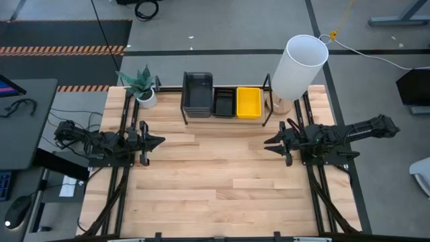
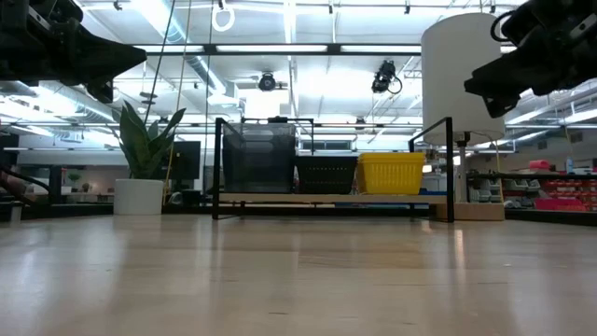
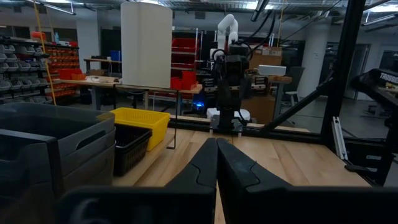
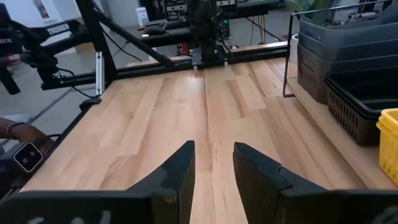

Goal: Stack baskets on shelf by color
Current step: Return to Home Position

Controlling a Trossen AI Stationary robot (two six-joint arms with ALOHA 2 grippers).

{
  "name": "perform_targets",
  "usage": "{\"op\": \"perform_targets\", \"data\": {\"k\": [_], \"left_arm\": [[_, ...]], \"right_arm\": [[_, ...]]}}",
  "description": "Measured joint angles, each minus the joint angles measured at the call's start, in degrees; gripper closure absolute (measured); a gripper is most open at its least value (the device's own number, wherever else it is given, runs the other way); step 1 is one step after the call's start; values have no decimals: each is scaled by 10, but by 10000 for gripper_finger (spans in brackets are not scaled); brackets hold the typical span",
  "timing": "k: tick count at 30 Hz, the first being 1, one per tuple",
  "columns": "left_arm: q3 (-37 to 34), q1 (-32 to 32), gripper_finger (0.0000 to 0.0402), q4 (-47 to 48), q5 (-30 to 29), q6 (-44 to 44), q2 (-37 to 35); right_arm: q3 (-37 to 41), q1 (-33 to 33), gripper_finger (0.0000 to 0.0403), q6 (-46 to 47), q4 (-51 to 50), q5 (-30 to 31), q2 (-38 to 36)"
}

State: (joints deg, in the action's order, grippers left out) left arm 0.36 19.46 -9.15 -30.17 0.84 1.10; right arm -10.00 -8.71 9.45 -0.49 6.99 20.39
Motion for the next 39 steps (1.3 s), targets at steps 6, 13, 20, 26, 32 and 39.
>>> {"op": "perform_targets", "data": {"k": [6,13,20,26,32,39], "left_arm": [[0,0,395,0,0,0,0],[0,0,395,0,0,0,0],[0,0,395,0,0,0,0],[0,0,395,0,0,0,0],[0,0,395,0,0,0,0],[0,0,395,0,0,0,0]], "right_arm": [[35,0,288,0,0,0,-52],[91,0,288,0,48,-9,-108],[96,0,288,1,52,-8,-137],[96,0,288,-25,44,28,-136],[96,0,288,-93,30,28,-136],[96,0,288,-93,30,28,-136]]}}
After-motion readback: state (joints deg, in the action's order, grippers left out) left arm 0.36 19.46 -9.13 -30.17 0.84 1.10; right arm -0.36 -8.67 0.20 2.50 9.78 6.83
